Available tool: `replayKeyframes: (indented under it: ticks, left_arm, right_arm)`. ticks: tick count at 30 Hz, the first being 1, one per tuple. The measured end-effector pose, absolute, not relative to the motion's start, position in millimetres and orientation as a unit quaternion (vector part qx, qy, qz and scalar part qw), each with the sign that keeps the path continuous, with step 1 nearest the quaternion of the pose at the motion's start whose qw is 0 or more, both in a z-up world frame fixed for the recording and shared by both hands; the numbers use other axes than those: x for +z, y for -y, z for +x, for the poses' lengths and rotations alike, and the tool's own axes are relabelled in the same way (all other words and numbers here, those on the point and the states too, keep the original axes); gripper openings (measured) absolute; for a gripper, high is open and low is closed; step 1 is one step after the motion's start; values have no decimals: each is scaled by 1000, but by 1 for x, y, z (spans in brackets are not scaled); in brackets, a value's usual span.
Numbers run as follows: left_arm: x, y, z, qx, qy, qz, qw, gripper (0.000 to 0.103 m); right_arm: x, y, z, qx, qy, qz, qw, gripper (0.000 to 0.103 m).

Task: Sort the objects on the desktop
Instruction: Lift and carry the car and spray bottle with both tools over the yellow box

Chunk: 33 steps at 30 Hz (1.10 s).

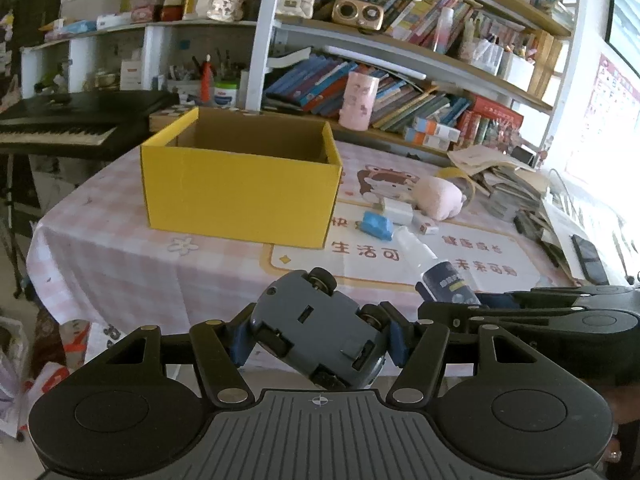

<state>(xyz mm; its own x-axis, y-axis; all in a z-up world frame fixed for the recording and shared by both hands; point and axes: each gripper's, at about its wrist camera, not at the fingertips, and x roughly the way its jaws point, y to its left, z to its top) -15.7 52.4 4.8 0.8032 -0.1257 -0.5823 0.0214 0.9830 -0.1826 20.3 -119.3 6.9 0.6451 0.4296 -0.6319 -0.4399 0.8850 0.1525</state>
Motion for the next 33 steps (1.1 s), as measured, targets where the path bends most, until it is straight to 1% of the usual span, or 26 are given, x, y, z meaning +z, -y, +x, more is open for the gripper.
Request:
replayKeyframes:
  ticks: [21,27,33]
  left_arm:
    - [2,-71,-8,-20,-320,-98,942,62]
    - [8,-79,3,1,-305,-83,949,62]
    - [19,-94,32,24,-285,-83,955,62]
  right_arm:
    - [5,99,36,267,-363,-25,892,30]
    - [11,88,53,284,-346,-27,894,30]
    - [23,75,89,305,-338,-11,890,30]
